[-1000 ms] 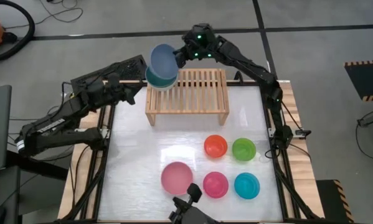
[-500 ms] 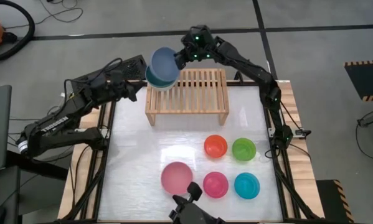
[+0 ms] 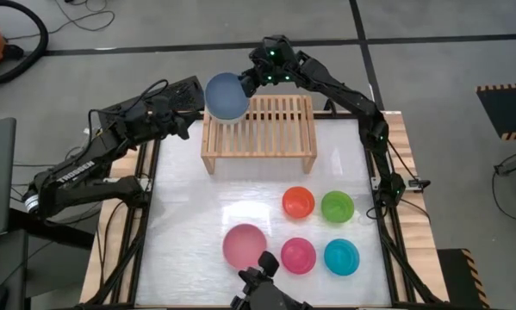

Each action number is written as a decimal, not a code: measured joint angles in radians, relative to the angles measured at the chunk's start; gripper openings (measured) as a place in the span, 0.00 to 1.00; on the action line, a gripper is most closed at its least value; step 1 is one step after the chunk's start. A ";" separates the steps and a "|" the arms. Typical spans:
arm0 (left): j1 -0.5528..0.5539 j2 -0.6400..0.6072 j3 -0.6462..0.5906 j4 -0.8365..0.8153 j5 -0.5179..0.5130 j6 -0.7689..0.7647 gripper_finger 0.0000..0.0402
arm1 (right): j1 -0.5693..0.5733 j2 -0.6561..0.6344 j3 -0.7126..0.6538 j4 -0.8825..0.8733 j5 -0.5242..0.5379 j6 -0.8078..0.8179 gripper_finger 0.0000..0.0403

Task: Place and stack bowls onto a shelf
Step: Stack the large blue bowl on top of the large green bowl, then stack the large pink bowl on top of the large blue bowl

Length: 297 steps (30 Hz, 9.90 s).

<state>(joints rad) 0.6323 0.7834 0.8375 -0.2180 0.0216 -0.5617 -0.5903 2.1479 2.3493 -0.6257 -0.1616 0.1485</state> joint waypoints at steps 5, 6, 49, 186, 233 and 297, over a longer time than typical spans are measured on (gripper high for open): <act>0.000 0.000 0.000 0.015 -0.004 -0.001 0.05 | 0.000 -0.002 0.000 0.115 -0.016 -0.013 0.48; 0.000 0.000 0.000 0.022 -0.007 -0.001 0.05 | 0.000 -0.004 0.000 0.148 -0.029 -0.023 0.50; 0.338 0.555 0.490 0.072 0.472 0.474 0.05 | 0.003 -0.151 0.001 0.126 -0.198 -0.132 0.08; 0.454 0.677 0.914 -0.415 0.776 0.783 0.05 | -0.055 0.000 -0.021 -0.102 -0.231 -0.338 0.08; -0.598 0.285 0.269 -0.843 0.407 -0.007 0.41 | 0.473 -0.244 -0.017 -0.801 0.002 -0.241 0.34; -0.913 -0.063 0.239 -0.841 -0.090 -0.022 0.40 | 0.758 0.325 -0.017 -0.473 0.054 0.007 0.62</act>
<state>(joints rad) -0.2810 0.7200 1.0767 -1.0591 -0.0683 -0.5833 0.1680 2.4733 2.3325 -1.0992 -0.1075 0.1556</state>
